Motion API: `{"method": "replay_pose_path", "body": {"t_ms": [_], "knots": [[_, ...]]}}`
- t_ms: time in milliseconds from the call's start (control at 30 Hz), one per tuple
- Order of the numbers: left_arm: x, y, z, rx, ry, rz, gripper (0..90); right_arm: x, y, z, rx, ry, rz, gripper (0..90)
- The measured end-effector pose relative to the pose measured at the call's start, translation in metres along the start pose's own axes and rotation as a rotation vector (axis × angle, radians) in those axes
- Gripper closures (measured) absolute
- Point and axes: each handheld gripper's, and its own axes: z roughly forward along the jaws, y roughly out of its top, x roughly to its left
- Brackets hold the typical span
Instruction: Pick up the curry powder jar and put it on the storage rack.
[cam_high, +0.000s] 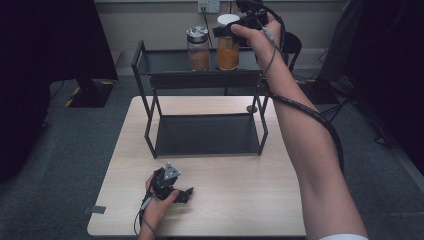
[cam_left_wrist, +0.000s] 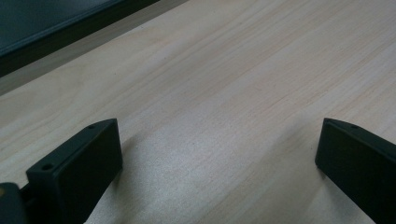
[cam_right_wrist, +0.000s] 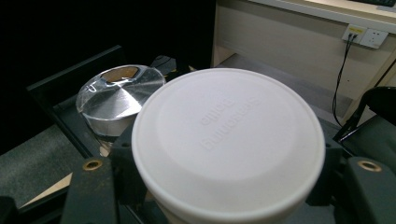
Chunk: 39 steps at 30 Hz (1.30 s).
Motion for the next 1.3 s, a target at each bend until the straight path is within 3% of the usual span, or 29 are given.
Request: {"method": "replay_pose_path", "body": {"t_ms": [167,333,433,600,833,933,1300], "knots": [[0.0,0.0,0.0,0.0,0.0,0.0,0.0,0.002,-0.006,0.0,-0.02,-0.008,-0.011,32.2],[0.0,0.0,0.0,0.001,0.0,0.001,0.0,0.004,-0.008,0.0,-0.015,-0.005,-0.02,19.6],[0.0,0.0,0.0,0.001,0.0,0.001,0.0,0.008,-0.004,0.002,0.029,-0.013,-0.042,8.1],[0.0,0.0,0.0,0.003,-0.001,0.002,0.0,0.008,-0.012,0.0,0.007,-0.007,-0.022,2.9],[0.0,0.0,0.0,0.002,-0.001,0.001,0.0,0.013,-0.022,-0.006,-0.016,-0.024,-0.037,0.7],[0.0,0.0,0.0,0.003,-0.001,0.002,0.0,0.013,-0.024,-0.009,-0.004,-0.013,-0.018,0.6],[0.0,0.0,0.0,0.002,-0.001,0.0,0.0,0.015,-0.036,-0.016,0.006,-0.006,-0.021,0.6]]}}
